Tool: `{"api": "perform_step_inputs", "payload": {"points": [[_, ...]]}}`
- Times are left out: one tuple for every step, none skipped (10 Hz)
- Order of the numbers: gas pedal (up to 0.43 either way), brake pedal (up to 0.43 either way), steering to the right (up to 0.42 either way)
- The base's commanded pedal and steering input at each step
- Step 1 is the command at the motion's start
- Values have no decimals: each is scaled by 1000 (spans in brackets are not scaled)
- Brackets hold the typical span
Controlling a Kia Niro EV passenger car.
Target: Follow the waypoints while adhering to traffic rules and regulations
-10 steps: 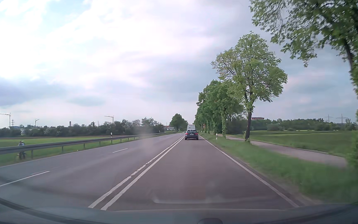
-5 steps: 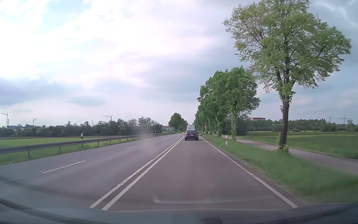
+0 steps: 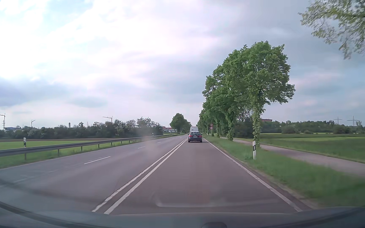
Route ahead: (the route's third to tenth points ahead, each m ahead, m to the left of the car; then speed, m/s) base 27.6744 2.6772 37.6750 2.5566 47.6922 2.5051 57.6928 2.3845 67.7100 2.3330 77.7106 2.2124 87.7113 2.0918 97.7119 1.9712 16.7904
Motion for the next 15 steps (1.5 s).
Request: {"api": "perform_step_inputs", "payload": {"points": [[169, 0, -1], [169, 0, -1], [169, 0, -1], [169, 0, -1], [169, 0, -1], [169, 0, -1], [157, 0, -1], [157, 0, -1], [157, 0, -1], [157, 0, -1], [157, 0, -1], [157, 0, -1], [157, 0, -1], [157, 0, -1], [177, 0, -1]]}}
